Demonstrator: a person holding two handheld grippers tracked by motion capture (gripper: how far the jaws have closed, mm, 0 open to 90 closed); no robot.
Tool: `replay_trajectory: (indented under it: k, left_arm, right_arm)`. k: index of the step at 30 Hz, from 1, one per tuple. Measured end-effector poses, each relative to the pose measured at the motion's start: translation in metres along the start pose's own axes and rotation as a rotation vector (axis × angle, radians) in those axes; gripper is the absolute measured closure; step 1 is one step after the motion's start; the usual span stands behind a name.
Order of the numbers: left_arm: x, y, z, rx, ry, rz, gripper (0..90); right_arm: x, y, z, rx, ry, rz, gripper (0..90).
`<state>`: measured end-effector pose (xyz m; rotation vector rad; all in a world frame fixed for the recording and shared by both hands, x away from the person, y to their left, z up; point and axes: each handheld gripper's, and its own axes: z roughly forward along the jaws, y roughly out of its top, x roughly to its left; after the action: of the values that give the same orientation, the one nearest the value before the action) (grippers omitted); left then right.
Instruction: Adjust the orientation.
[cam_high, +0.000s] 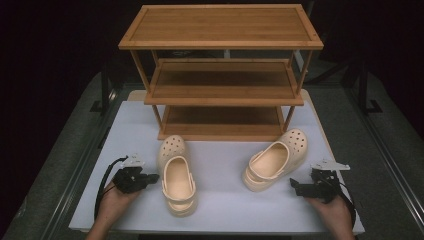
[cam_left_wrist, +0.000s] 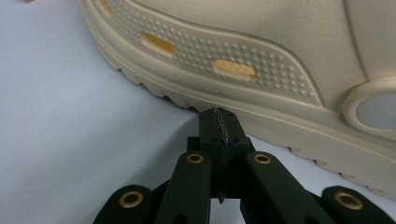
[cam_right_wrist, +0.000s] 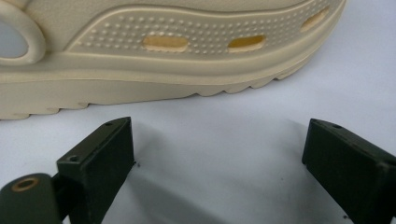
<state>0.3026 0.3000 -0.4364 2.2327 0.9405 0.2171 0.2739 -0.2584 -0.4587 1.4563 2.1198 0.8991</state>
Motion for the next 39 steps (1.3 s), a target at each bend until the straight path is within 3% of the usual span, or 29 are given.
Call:
replay_trajectory:
  k: [7, 18, 21, 24, 28, 33, 35, 36, 37, 39]
  left_arm:
    - [-0.002, 0.004, 0.005, -0.005, -0.03, 0.015, 90.0]
    - [-0.009, 0.031, 0.033, -0.001, -0.054, 0.086, 90.0]
    - [-0.007, 0.037, 0.037, 0.004, -0.032, 0.087, 90.0]
    - [0.001, 0.042, 0.04, -0.006, 0.0, 0.061, 90.0]
    - [0.012, 0.043, 0.043, -0.035, -0.018, 0.019, 90.0]
    - [0.013, 0.045, 0.047, -0.043, -0.028, 0.021, 90.0]
    - [0.01, 0.055, 0.05, -0.011, -0.016, 0.055, 90.0]
    - [0.01, 0.055, 0.05, -0.011, -0.016, 0.055, 90.0]
    - [0.008, 0.058, 0.051, -0.04, -0.022, 0.051, 90.0]
    - [0.003, 0.066, 0.057, -0.015, -0.009, 0.069, 90.0]
  right_arm:
    - [0.0, 0.0, 0.0, 0.001, 0.0, 0.001, 8.4]
    - [0.0, 0.0, 0.0, 0.002, -0.001, 0.001, 8.3]
    - [0.0, 0.0, 0.0, 0.001, -0.001, 0.001, 8.4]
    - [0.0, 0.0, 0.0, 0.001, -0.001, 0.0, 8.4]
    - [0.0, 0.0, 0.0, 0.0, 0.0, 0.001, 8.4]
    - [0.0, 0.0, 0.0, 0.0, 0.0, 0.001, 8.4]
    - [0.0, 0.0, 0.0, 0.0, 0.0, 0.001, 8.3]
    - [0.0, 0.0, 0.0, 0.0, -0.001, 0.001, 8.4]
    - [0.0, 0.0, 0.0, 0.0, 0.0, 0.001, 8.4]
    - [0.0, 0.0, 0.0, -0.001, 0.0, 0.0, 8.4]
